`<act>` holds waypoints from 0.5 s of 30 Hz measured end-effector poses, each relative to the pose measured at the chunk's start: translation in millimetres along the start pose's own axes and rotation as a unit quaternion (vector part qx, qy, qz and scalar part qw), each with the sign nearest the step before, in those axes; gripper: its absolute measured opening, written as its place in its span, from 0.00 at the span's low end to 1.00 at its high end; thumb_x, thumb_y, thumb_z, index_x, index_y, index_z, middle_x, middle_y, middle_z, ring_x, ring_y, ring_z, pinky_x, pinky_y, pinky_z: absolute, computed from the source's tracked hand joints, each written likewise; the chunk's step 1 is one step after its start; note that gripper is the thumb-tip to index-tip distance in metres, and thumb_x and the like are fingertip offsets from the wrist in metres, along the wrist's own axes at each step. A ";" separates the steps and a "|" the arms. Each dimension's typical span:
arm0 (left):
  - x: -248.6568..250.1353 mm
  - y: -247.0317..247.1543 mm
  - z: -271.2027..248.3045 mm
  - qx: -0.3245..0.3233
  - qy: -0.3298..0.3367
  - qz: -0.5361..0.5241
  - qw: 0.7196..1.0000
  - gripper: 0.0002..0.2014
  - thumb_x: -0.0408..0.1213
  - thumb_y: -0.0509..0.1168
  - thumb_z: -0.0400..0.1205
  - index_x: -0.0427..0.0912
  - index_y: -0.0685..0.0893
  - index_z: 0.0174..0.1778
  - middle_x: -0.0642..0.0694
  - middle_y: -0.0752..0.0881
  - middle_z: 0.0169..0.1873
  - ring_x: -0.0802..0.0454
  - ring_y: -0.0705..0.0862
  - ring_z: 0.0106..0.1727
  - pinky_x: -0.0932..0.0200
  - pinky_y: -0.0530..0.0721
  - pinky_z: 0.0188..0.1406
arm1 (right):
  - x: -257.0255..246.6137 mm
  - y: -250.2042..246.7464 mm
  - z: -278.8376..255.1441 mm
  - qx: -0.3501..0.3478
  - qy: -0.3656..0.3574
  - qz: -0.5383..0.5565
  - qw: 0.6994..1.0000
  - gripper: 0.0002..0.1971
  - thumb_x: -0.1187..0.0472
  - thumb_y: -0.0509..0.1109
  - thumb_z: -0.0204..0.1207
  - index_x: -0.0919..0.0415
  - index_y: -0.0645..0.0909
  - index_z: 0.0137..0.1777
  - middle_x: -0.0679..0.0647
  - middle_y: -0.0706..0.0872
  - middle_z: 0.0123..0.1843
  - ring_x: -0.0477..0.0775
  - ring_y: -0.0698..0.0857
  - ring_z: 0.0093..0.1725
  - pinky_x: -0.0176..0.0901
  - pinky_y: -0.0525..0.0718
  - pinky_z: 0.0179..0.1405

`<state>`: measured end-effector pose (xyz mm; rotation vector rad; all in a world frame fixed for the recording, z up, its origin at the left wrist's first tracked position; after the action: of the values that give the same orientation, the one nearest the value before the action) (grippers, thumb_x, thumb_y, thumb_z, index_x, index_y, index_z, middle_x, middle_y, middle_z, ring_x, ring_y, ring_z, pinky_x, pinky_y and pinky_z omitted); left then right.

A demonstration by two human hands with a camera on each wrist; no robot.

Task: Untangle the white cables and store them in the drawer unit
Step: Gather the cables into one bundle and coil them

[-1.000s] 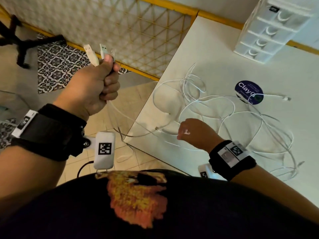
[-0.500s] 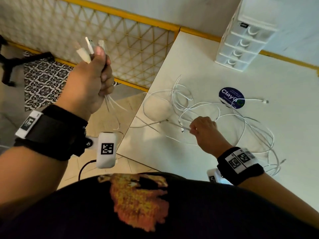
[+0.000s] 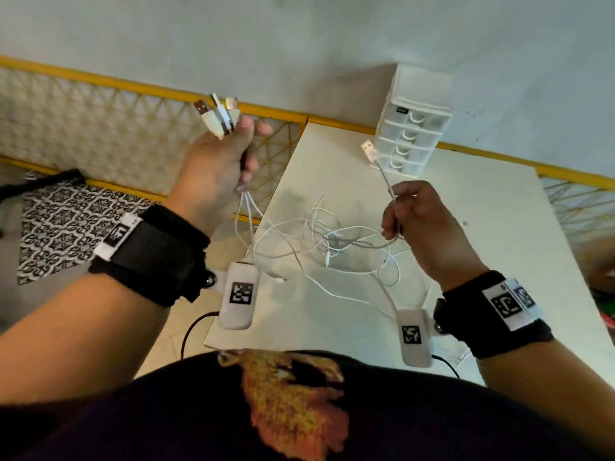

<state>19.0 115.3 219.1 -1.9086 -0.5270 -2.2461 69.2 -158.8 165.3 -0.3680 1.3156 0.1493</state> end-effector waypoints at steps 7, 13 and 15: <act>23.2 104.9 -7.2 -0.150 -0.027 -0.045 0.987 0.17 0.43 0.49 0.91 0.42 0.83 0.58 0.46 0.92 0.47 0.52 0.91 0.48 0.62 0.87 0.41 | -65.2 17.5 26.8 -0.045 -0.027 0.041 0.998 0.11 0.70 0.54 0.85 0.57 0.75 0.50 0.51 0.80 0.32 0.46 0.75 0.25 0.27 0.71 0.22; 55.6 154.4 -11.9 -0.155 0.028 -0.026 0.987 0.16 0.40 0.54 0.89 0.38 0.86 0.51 0.33 0.87 0.59 0.36 0.85 0.43 0.47 0.84 0.43 | -100.6 4.5 44.6 -0.090 -0.035 0.083 0.992 0.04 0.66 0.60 0.85 0.60 0.74 0.49 0.54 0.83 0.32 0.51 0.75 0.23 0.37 0.73 0.24; 66.0 160.6 -12.7 -0.135 0.031 -0.014 0.990 0.17 0.40 0.54 0.90 0.40 0.83 0.41 0.37 0.90 0.54 0.35 0.87 0.46 0.42 0.84 0.48 | -97.2 -2.7 44.2 -0.124 -0.026 0.073 0.989 0.03 0.62 0.62 0.85 0.59 0.75 0.50 0.55 0.84 0.34 0.53 0.80 0.28 0.40 0.78 0.31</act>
<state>48.8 -30.8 309.1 -1.9506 -0.2533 -2.4952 85.9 -136.3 268.4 -0.4749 1.2762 0.4460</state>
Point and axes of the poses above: each hand's wrist, its own z-axis towards the middle knuckle, its own y-axis out of the palm, x = y × z, the point moved 6 cm from there along z, towards the middle knuckle
